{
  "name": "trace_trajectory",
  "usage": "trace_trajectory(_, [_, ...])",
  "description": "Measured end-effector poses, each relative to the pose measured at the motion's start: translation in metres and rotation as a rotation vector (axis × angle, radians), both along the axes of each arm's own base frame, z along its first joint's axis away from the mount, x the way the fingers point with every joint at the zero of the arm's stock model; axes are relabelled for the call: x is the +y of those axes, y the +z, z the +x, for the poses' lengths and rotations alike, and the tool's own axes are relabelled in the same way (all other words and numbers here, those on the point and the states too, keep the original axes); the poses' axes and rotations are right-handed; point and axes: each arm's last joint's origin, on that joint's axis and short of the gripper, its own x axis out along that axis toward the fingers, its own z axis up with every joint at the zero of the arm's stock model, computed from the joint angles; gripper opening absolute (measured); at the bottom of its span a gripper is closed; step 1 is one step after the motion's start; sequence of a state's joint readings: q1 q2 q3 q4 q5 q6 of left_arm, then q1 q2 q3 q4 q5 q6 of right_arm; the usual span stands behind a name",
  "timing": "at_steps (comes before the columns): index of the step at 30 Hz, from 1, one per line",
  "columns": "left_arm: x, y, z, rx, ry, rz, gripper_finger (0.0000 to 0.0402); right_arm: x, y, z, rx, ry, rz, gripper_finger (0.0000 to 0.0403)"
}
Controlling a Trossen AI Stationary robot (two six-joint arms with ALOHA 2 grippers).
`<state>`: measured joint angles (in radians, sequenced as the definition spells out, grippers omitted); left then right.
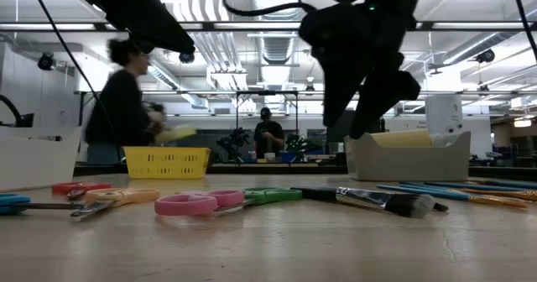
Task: Pick & Place Paint Supplies
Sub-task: Put the black eyeshadow brush into the white bin
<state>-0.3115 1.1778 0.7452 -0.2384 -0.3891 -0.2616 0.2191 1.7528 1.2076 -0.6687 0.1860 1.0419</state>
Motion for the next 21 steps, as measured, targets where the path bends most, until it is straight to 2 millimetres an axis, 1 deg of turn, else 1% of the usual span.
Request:
trace_trajectory(2, [0.0,0.0,0.0,-0.001,0.0,0.0,0.0092,0.003,-0.003,0.007,0.01,0.006,-0.003,0.027])
trace_trajectory(9, [0.0,0.0,0.0,-0.001,0.0,0.0,0.0092,0.009,-0.018,0.017,0.045,-0.004,-0.003,0.027])
trace_trajectory(14, [0.0,0.0,0.0,-0.001,0.0,0.0,0.0092,0.017,-0.028,0.018,0.071,-0.023,0.001,0.027])
trace_trajectory(21, [0.0,0.0,0.0,0.0,0.0,0.0,0.0092,0.024,-0.053,0.02,0.134,-0.016,-0.04,0.027])
